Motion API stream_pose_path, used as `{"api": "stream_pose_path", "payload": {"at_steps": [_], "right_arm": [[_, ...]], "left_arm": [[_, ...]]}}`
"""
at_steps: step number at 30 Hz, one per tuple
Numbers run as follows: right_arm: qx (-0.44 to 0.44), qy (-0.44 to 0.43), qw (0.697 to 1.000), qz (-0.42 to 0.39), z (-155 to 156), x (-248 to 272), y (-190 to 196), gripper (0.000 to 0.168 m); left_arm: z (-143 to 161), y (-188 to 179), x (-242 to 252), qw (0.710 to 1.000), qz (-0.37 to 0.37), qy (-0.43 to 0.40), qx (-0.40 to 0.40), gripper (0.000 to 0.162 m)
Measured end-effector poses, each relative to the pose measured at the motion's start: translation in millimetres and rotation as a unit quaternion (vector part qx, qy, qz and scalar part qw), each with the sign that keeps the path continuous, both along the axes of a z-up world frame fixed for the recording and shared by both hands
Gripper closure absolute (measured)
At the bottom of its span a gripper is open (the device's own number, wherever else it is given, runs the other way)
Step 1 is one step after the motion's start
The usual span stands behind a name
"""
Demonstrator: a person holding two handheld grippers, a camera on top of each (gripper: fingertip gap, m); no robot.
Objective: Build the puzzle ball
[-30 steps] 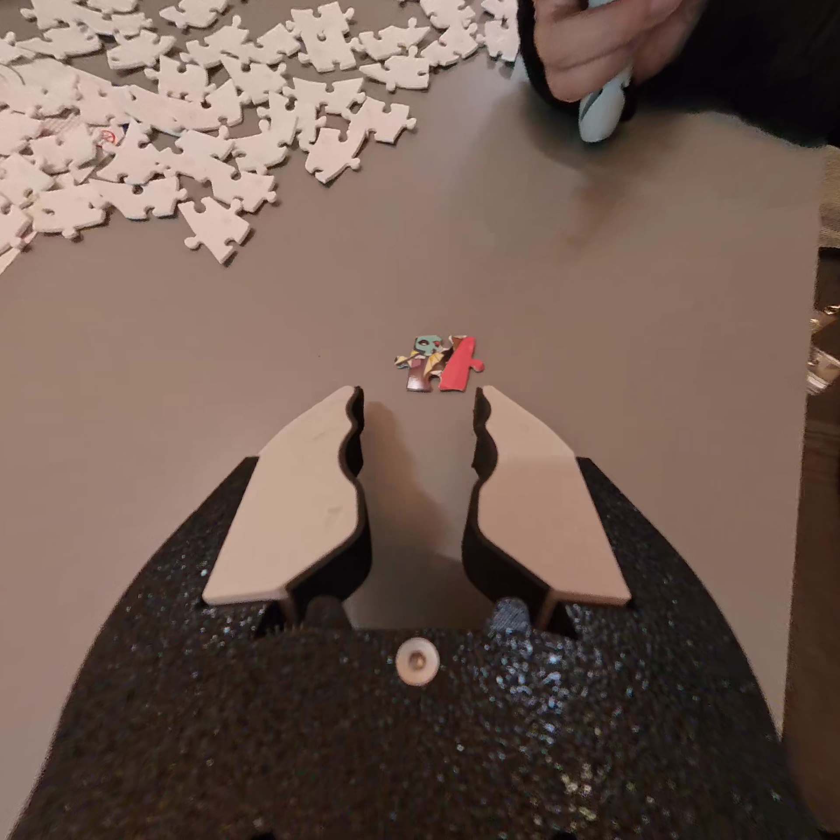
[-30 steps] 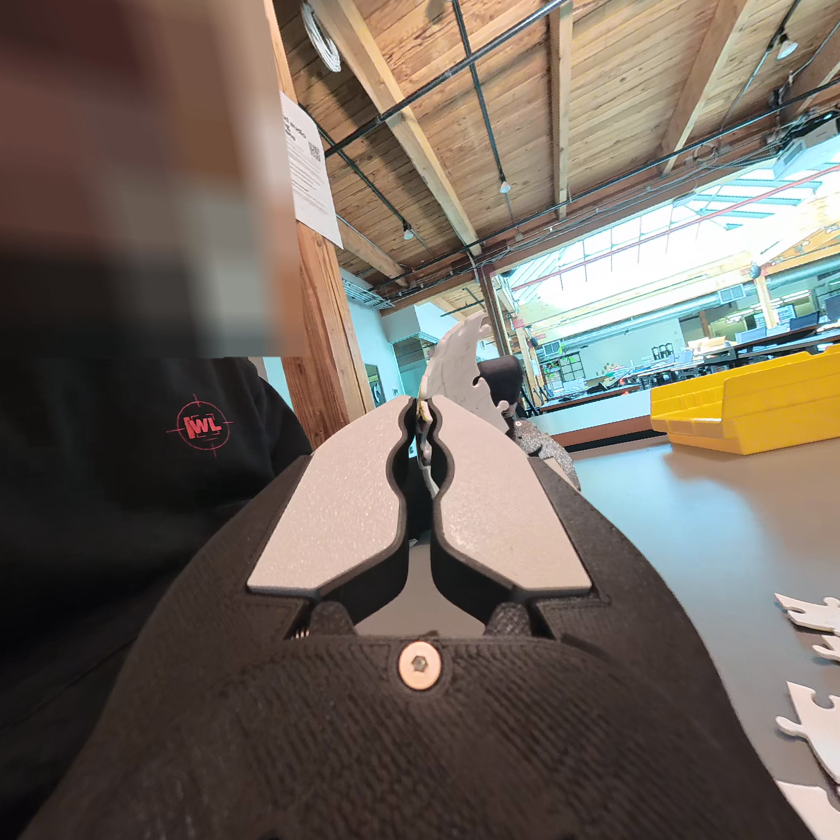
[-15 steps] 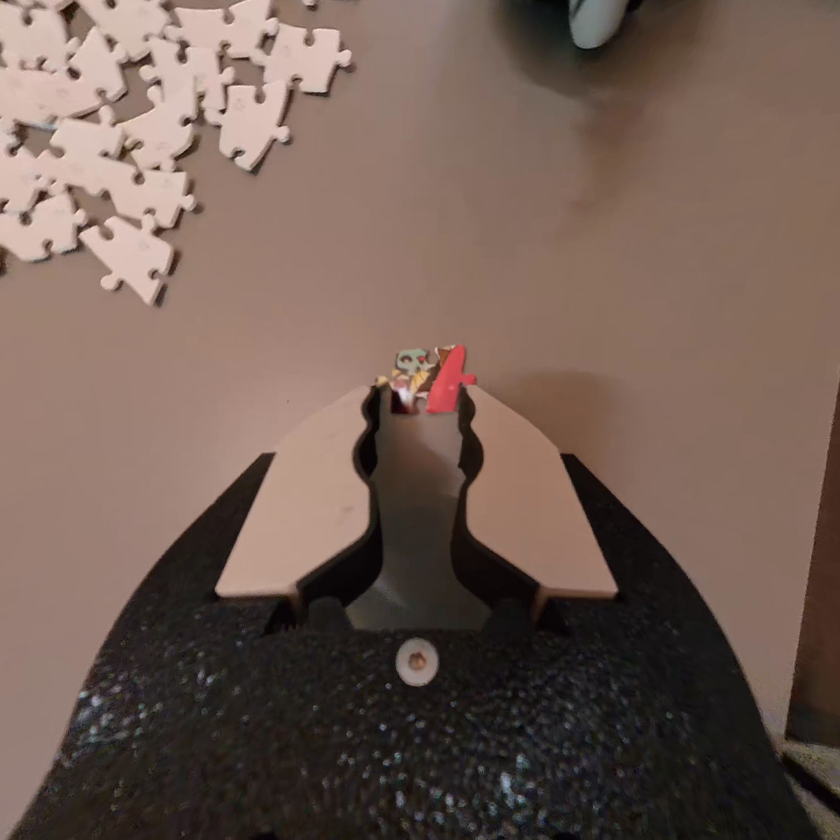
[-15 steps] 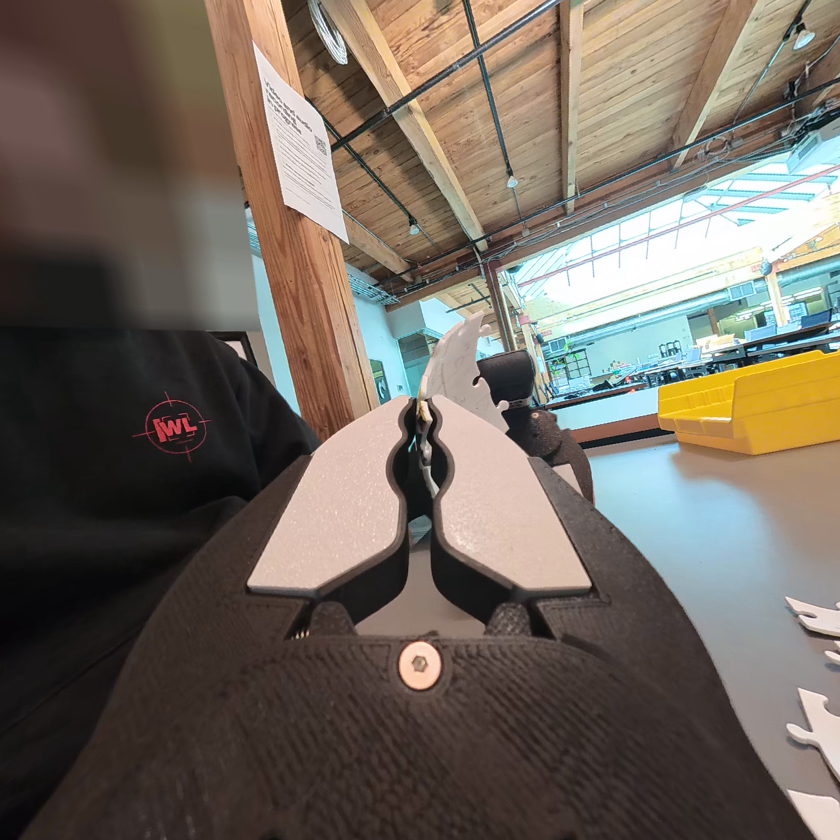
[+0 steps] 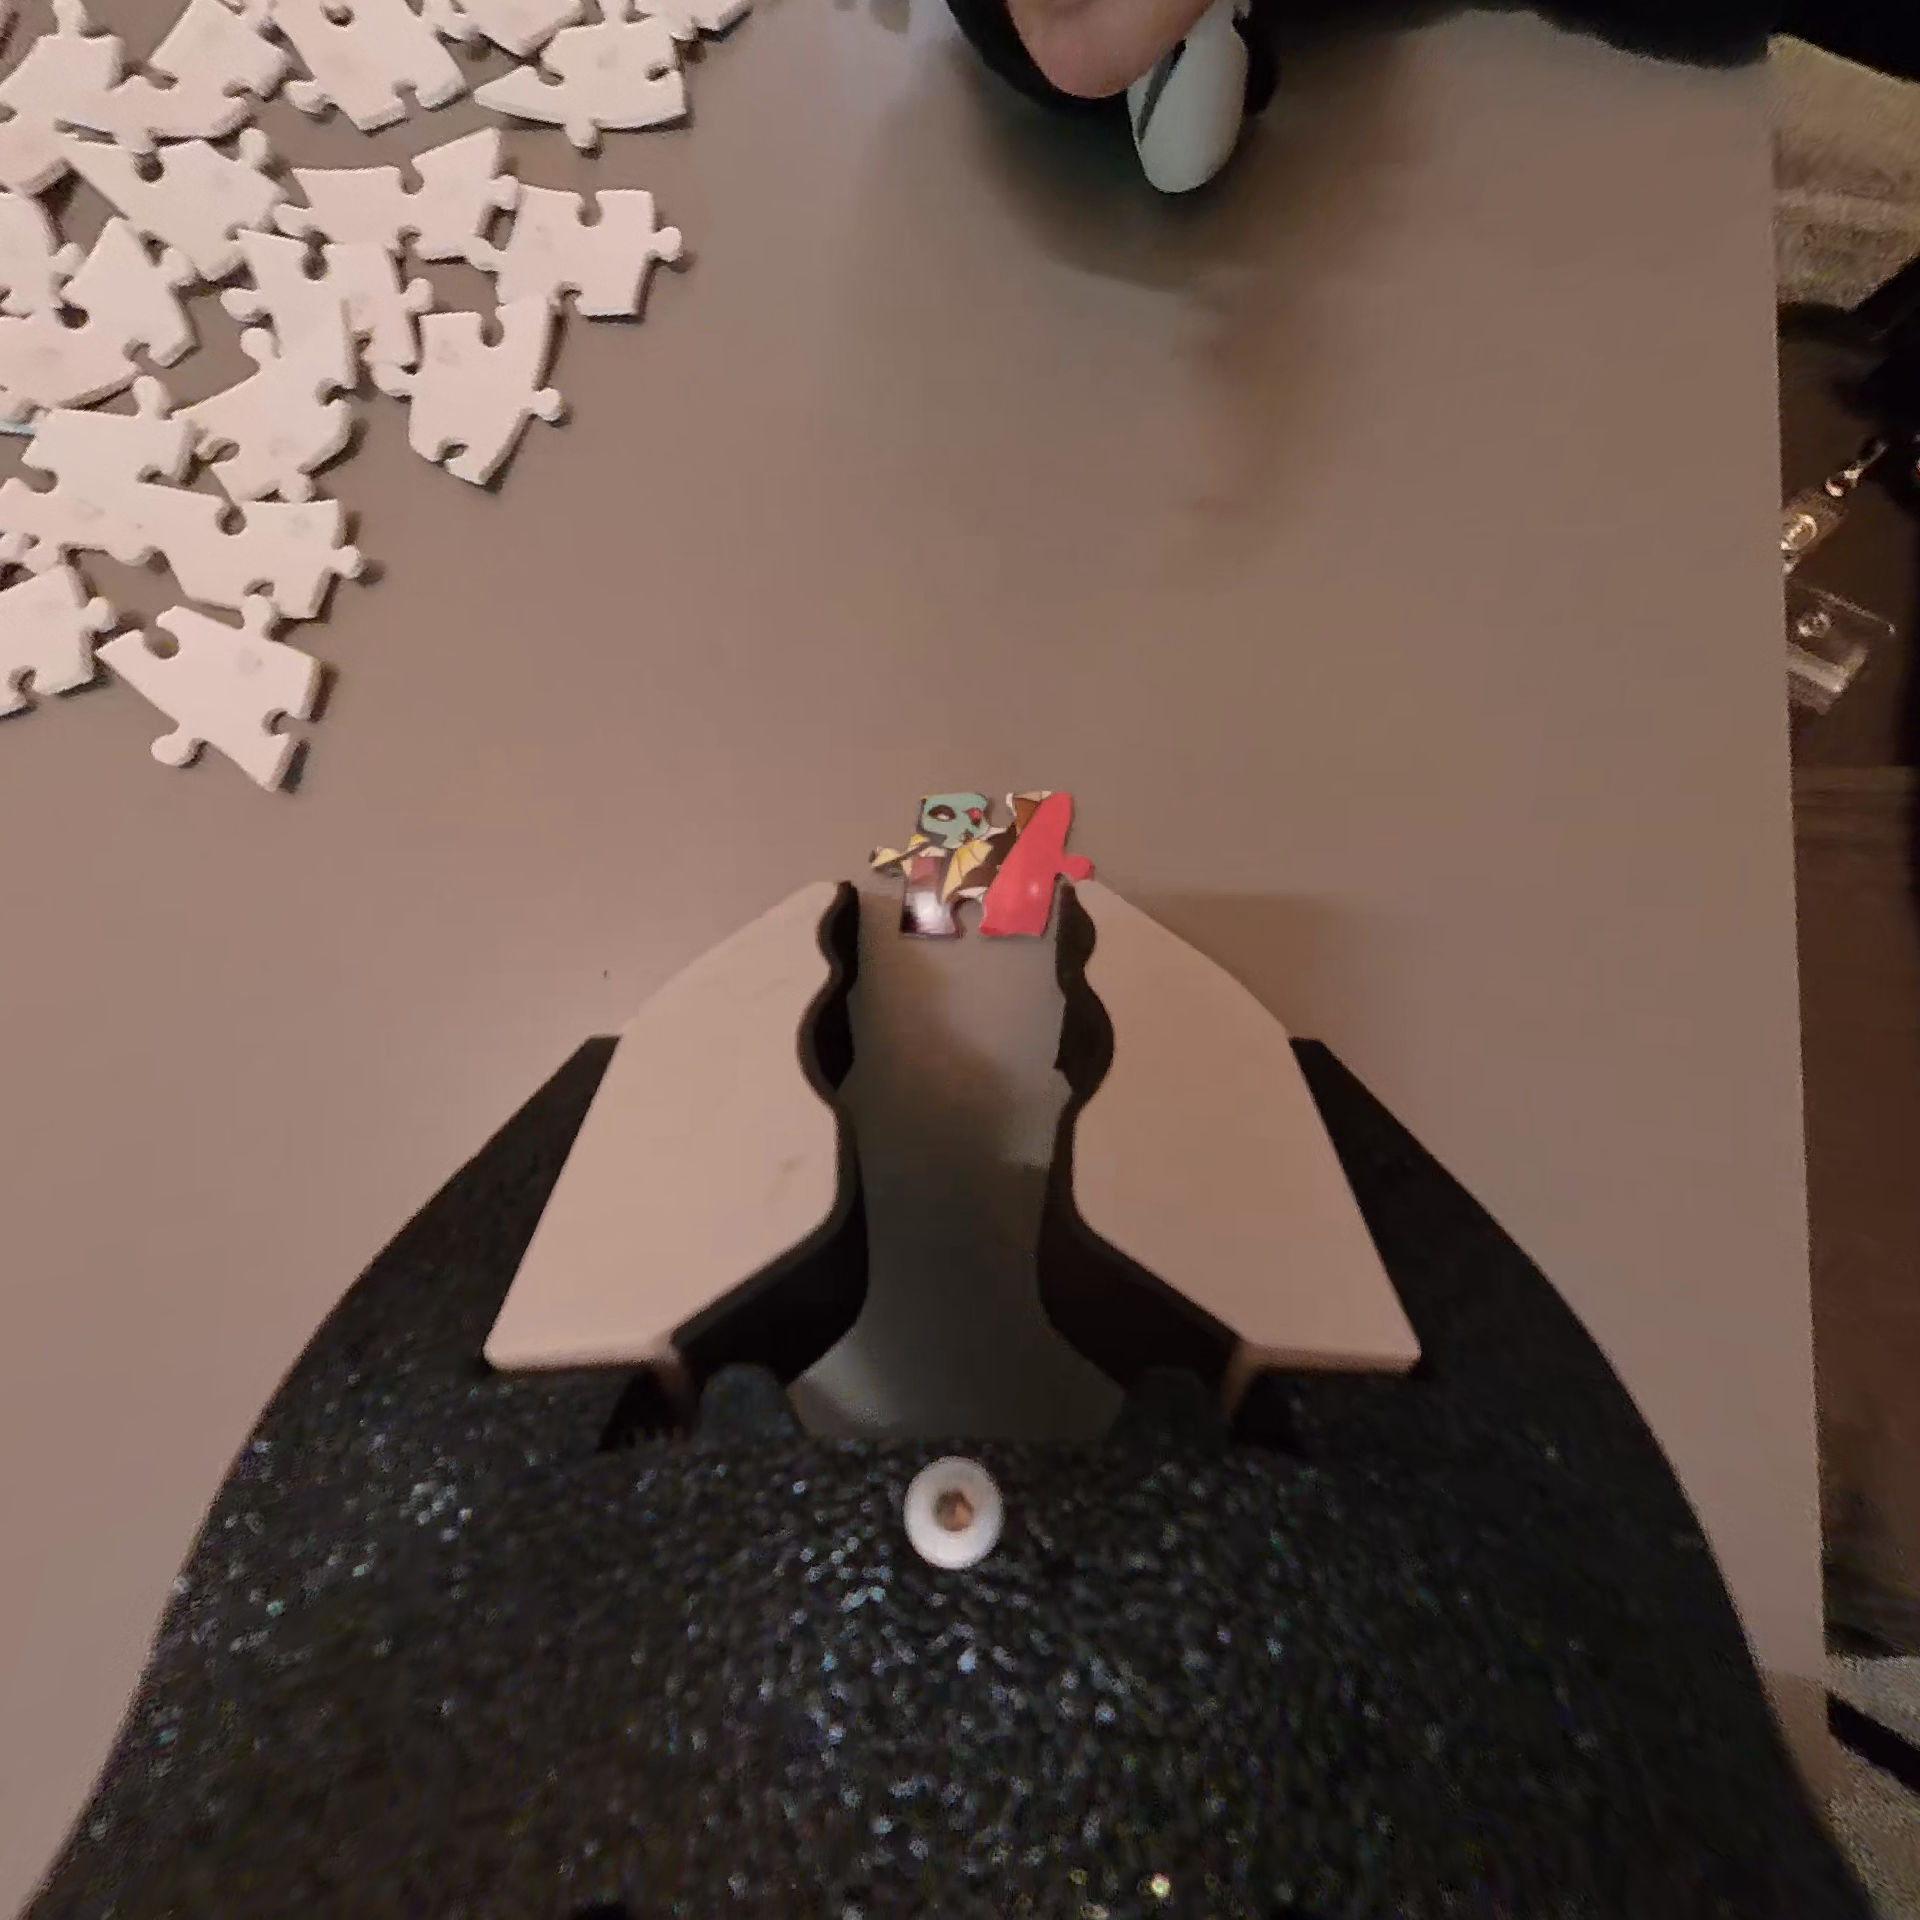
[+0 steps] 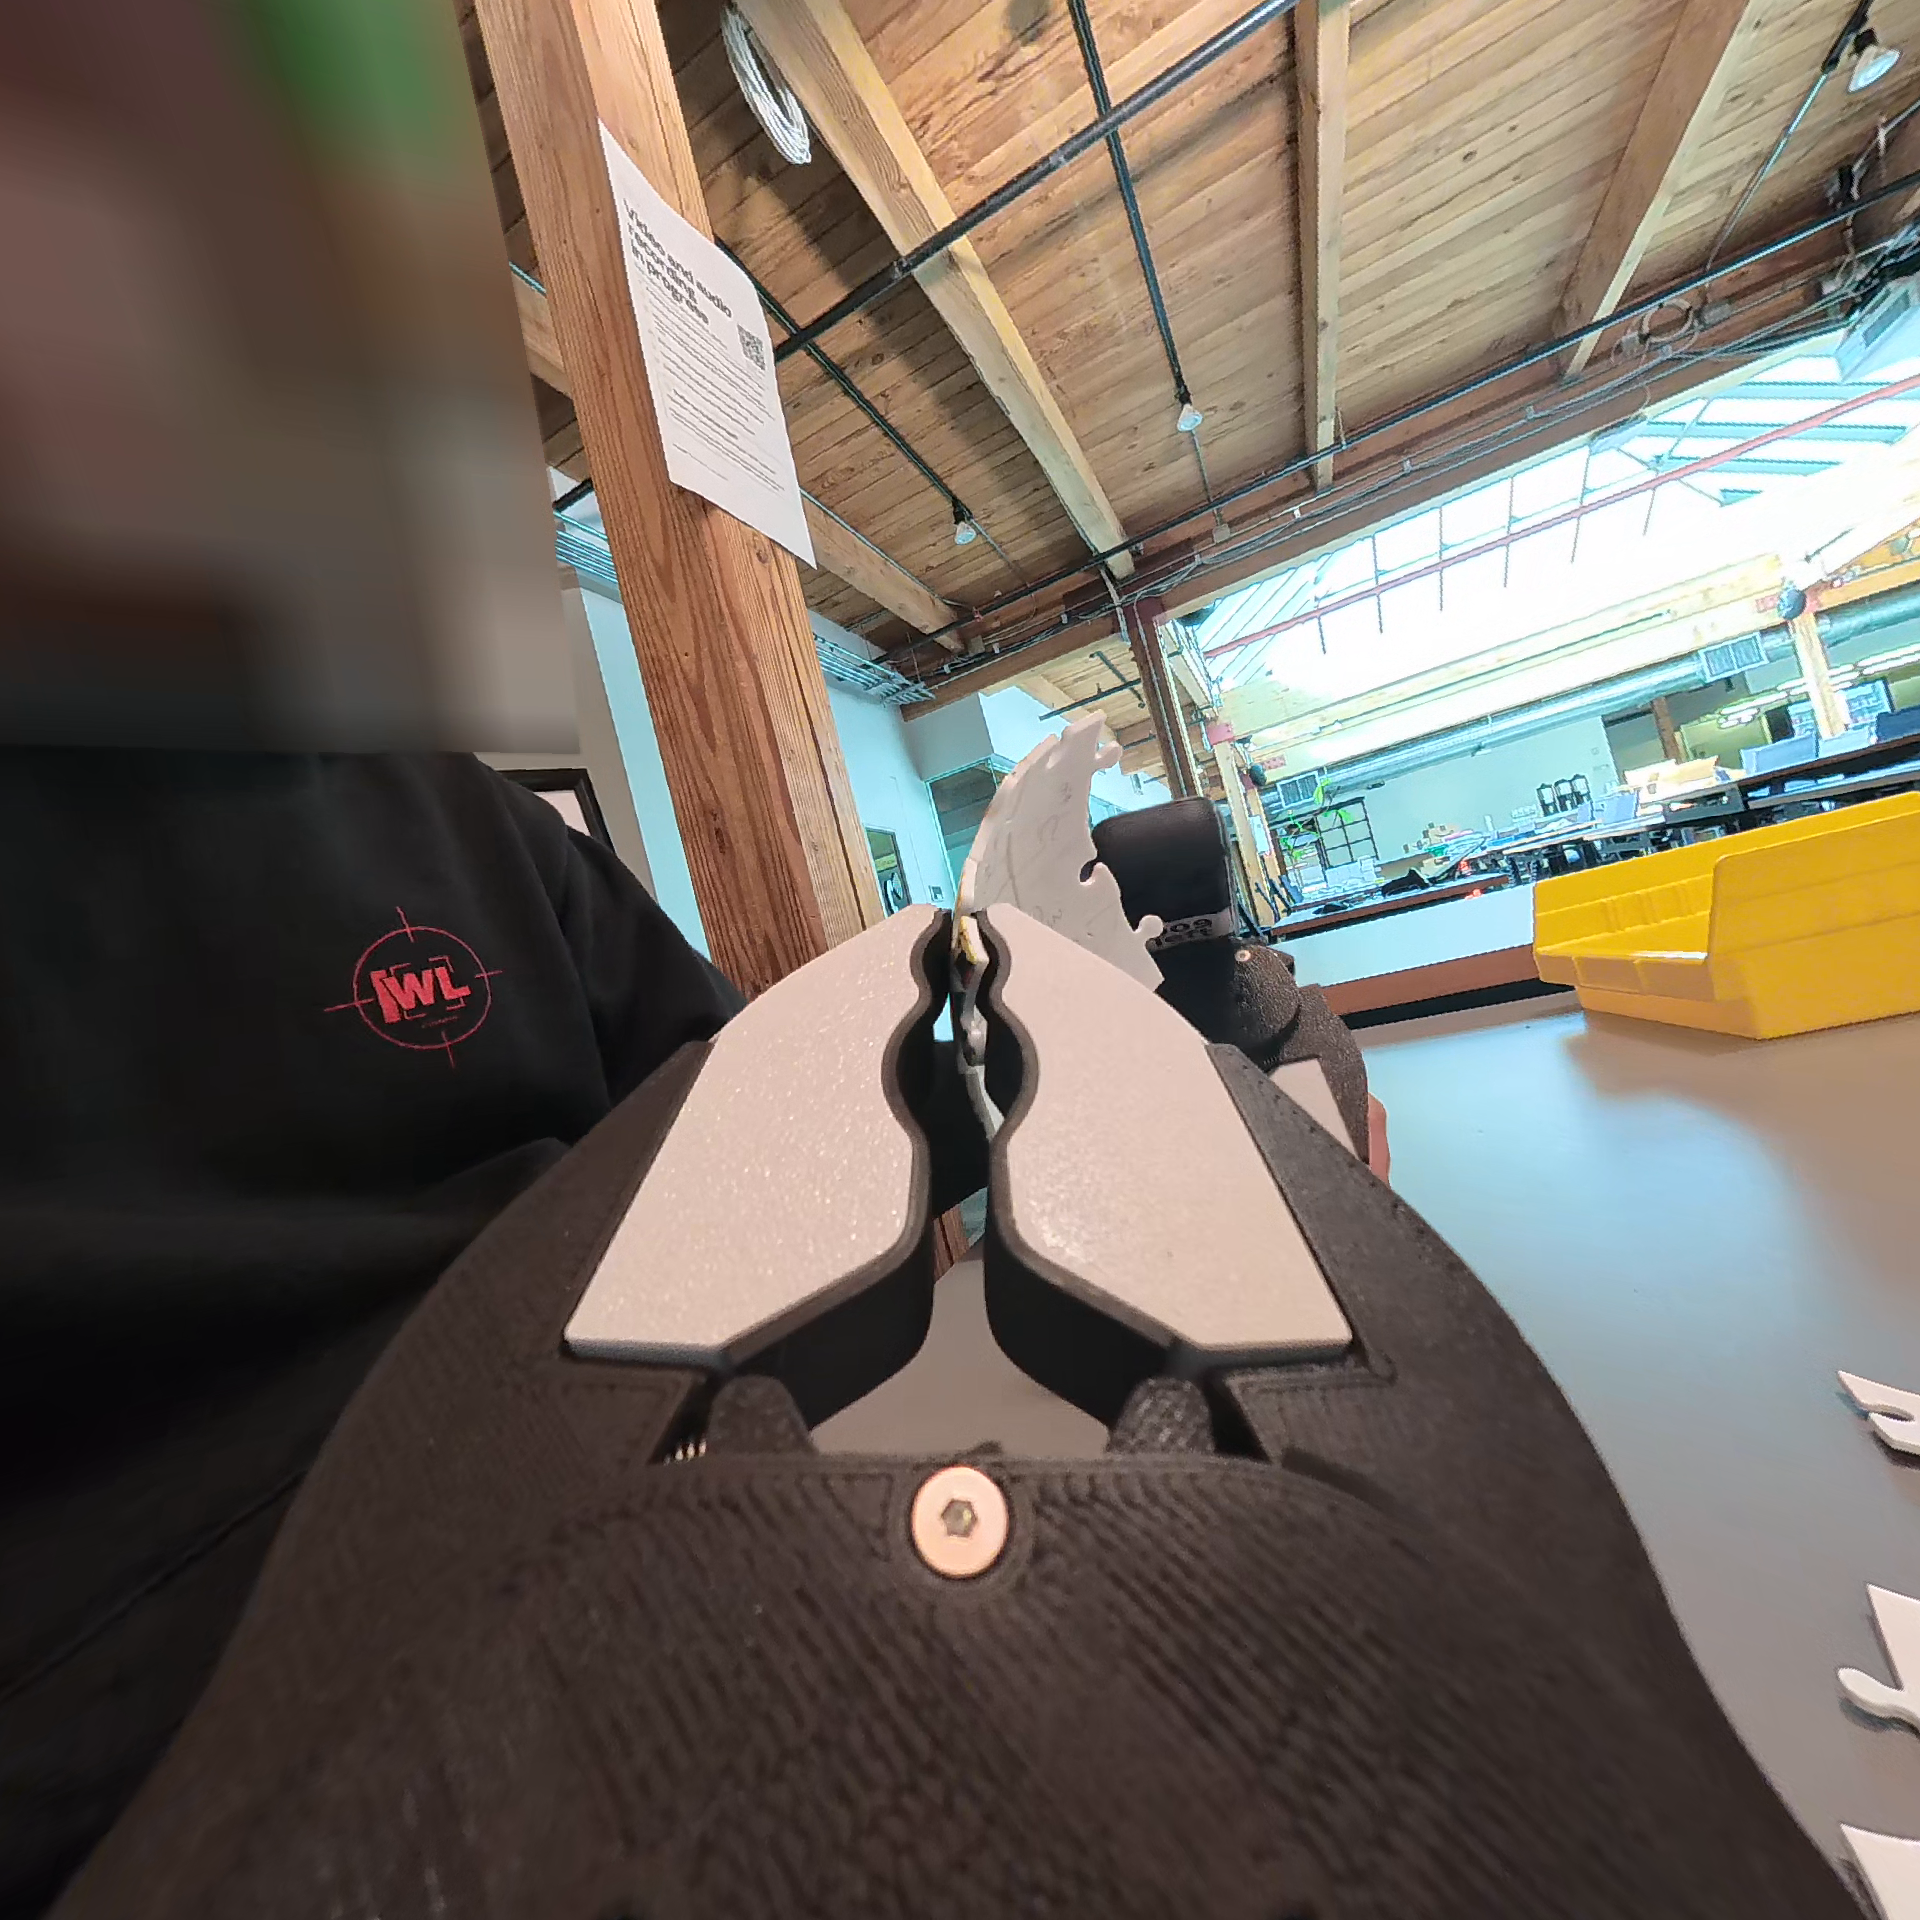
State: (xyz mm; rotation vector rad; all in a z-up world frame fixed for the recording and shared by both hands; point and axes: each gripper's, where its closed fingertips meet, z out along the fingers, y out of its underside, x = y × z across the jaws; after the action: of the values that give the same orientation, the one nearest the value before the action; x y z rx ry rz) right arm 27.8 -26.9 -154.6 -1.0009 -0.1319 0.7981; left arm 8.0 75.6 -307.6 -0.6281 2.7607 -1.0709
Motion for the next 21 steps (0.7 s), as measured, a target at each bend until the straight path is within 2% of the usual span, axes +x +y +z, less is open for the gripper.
{"api": "stream_pose_path", "payload": {"at_steps": [3,8,14,16,21], "right_arm": [[-0.001,0.0,1.0,0.001,-0.1,-0.1,0.3,0.165],[-0.001,0.001,1.0,0.001,-0.1,0.2,0.3,0.165],[-0.001,0.001,1.0,0.001,-0.3,0.2,0.4,0.165],[-0.002,0.0,1.0,0.003,-0.5,-0.2,0.6,0.165],[-0.002,0.001,1.0,0.003,-0.4,0.2,0.5,0.165]], "left_arm": [[3.6,0.0,-0.6,1.0,0.016,0.012,-0.018,0.123],[-3.5,0.6,0.4,1.0,-0.001,0.014,0.009,0.118],[-5.0,-2.4,0.6,0.999,0.001,0.007,0.051,0.126],[-4.9,-4.5,-1.3,0.998,-0.005,0.006,0.067,0.136],[-4.0,-6.0,0.4,0.996,-0.01,-0.019,0.086,0.136]]}}
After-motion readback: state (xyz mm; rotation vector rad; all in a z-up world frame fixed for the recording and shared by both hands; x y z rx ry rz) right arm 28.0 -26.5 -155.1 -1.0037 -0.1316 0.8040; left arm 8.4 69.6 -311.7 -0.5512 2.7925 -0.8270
